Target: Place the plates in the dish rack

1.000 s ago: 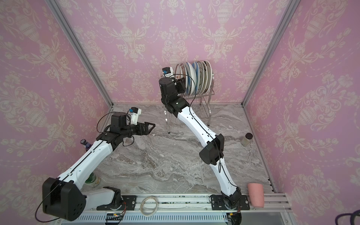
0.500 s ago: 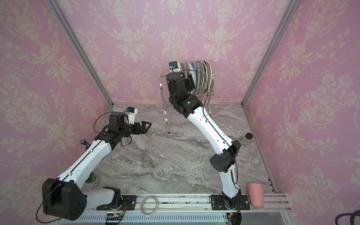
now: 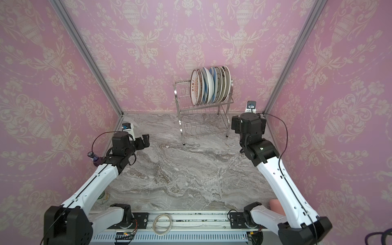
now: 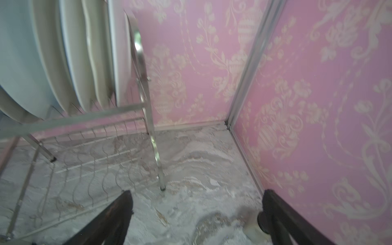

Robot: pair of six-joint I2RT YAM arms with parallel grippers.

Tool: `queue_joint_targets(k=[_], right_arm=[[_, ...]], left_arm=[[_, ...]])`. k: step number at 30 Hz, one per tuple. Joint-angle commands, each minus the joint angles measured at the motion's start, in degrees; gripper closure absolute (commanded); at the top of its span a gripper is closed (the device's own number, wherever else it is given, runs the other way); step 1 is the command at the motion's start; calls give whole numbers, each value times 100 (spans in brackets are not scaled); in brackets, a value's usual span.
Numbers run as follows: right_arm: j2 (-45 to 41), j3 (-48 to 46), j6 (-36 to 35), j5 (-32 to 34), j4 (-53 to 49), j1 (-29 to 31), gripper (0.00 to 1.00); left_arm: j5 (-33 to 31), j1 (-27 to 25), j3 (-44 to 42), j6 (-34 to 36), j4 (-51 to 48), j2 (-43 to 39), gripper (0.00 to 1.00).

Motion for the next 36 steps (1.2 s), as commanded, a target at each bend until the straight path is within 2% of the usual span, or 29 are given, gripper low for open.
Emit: queue_joint_targets(k=[1,5,6,9,13,15,17,19,20,21,22,24,26,28,30,32,36], right_arm=[[-580,-1499,285,-669,656,-343,0],[-948,-2988,517,-925,1829,-689,0],[-897,-3319,589,-925,2261,-722,0],[-466,-4033,416,-1062,3437,-763,0],[462,-4406,-40,-1105,4828,-847,0],[972,-4551,-175,-1254,5697,-939,0],[1528,-4623,-305,-1521,6349,-1042,0],[2228,-4785,-523,-1827,7417,-1100,0],[2460,-4766,-531,-2087,7647,-1167,0],[2432,-4707,-414,-2452,7327,-1339,0],[2398,-4650,-259,-2727,6999,-1527,0],[2780,-4963,-275,-2925,8236,-1584,0],[2650,-4968,-362,-3134,7973,-1584,0],[2709,-4943,-402,-3256,8041,-1575,0],[2732,-4796,-390,-3263,7817,-1577,0],[2701,-4791,-410,-3272,7756,-1588,0],[2710,-4806,-408,-3328,7794,-1590,0]], left_arm=[[-1032,187,-755,165,1194,-22,1],[-2215,282,-1526,532,2313,248,1],[-2315,367,-1708,531,2703,377,1],[-2088,529,-2101,622,3615,773,1],[-1744,578,-2485,1008,5098,1506,1],[-1455,605,-2480,896,5271,1593,1],[-1142,641,-2380,914,5435,1947,1],[-744,639,-2396,1055,6114,2620,1],[-513,641,-2451,1183,6696,2963,1],[-281,631,-2497,1267,6994,3099,1],[-251,630,-2493,1207,6525,2865,1],[-269,634,-2295,1195,5992,2758,1],[-138,638,-2111,1298,6020,2954,1],[-65,639,-1954,1289,5367,2766,1],[-84,639,-2059,1334,5849,2923,1],[-115,639,-2021,1279,5605,2840,1],[-125,639,-2041,1306,5716,2873,1]])
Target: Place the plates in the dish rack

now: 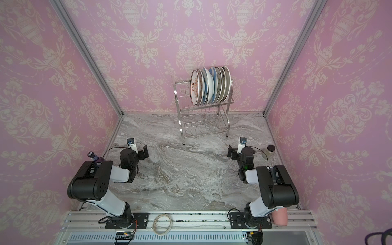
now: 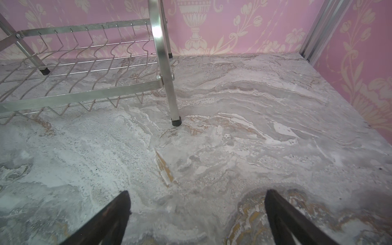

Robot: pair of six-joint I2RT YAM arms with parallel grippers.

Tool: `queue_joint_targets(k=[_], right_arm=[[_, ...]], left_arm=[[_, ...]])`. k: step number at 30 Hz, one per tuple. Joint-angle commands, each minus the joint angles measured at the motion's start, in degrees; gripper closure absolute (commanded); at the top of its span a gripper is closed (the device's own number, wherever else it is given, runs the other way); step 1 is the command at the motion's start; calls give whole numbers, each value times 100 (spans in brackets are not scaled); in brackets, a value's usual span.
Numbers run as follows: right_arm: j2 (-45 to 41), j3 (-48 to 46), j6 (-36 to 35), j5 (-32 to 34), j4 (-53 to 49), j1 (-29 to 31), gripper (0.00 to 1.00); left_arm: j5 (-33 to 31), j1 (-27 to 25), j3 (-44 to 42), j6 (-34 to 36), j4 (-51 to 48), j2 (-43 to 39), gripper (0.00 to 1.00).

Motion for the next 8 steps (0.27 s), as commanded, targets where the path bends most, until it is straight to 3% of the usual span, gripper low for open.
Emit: queue_joint_targets(k=[1,8], right_arm=[[27,76,-110,-171,164,-5,0],[23,94,-113,-157,127,-5,0]], left_arm=[[142,40,21,157,14,-12,1],[140,40,9,164,59,2,1]])
